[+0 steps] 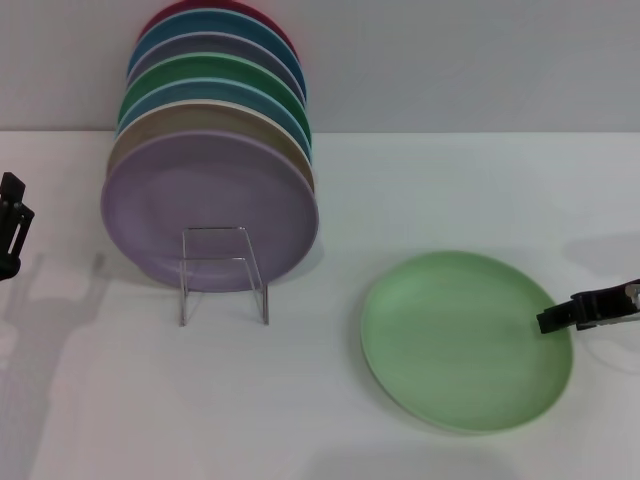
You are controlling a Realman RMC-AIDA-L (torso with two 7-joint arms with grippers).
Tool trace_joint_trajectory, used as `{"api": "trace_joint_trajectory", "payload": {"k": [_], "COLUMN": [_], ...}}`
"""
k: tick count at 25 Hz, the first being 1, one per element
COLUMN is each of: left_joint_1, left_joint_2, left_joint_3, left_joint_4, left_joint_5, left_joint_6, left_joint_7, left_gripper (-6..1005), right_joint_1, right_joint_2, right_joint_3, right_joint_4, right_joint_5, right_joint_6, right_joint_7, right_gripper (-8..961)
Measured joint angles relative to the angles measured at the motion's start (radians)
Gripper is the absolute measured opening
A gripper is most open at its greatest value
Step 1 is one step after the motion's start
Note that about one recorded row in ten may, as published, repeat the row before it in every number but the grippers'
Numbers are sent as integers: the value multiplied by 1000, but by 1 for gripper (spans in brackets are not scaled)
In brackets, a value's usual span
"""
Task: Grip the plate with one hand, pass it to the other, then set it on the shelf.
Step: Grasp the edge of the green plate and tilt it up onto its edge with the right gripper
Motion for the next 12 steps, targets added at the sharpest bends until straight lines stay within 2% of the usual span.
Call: {"api": "trace_joint_trajectory", "payload": {"k": [4, 8, 12], "left_joint_1": [2, 5, 6], "left_joint_2": [0, 1, 1], "left_joint_3": [0, -2, -2], "left_joint_4": [0, 0, 1], "left_joint_5": [0, 0, 0], "left_joint_6": [4, 6, 7], "left_joint_7": [0, 0, 0], "left_gripper": [770, 770, 769], "right_joint_1": [5, 14, 21], "right_joint_2": [0, 0, 0], "right_joint_3": [1, 2, 1], "right_joint_4": [-14, -29, -35], "right_joint_5": [-1, -8, -8], "right_joint_6": [-6, -9, -11], "right_joint_7": [0, 0, 2], "right_gripper": [608, 427, 423]}}
